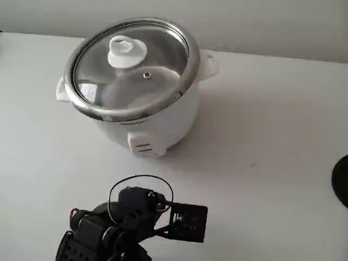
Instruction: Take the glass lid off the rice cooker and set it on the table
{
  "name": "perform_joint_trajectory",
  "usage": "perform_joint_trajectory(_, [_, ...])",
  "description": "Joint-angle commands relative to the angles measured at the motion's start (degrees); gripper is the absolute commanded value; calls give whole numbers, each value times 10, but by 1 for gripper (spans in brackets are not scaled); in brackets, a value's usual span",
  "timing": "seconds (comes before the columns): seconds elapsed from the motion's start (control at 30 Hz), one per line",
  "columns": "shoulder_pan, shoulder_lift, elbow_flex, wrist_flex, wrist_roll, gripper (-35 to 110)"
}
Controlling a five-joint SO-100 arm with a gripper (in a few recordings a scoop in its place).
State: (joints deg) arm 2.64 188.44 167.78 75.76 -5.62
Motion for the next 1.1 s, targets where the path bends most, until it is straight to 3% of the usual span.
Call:
perform_joint_trajectory(0.0, [25, 0, 21, -2, 24, 0])
perform_joint_trajectory(1.07, [12, 0, 21, -2, 15, 0])
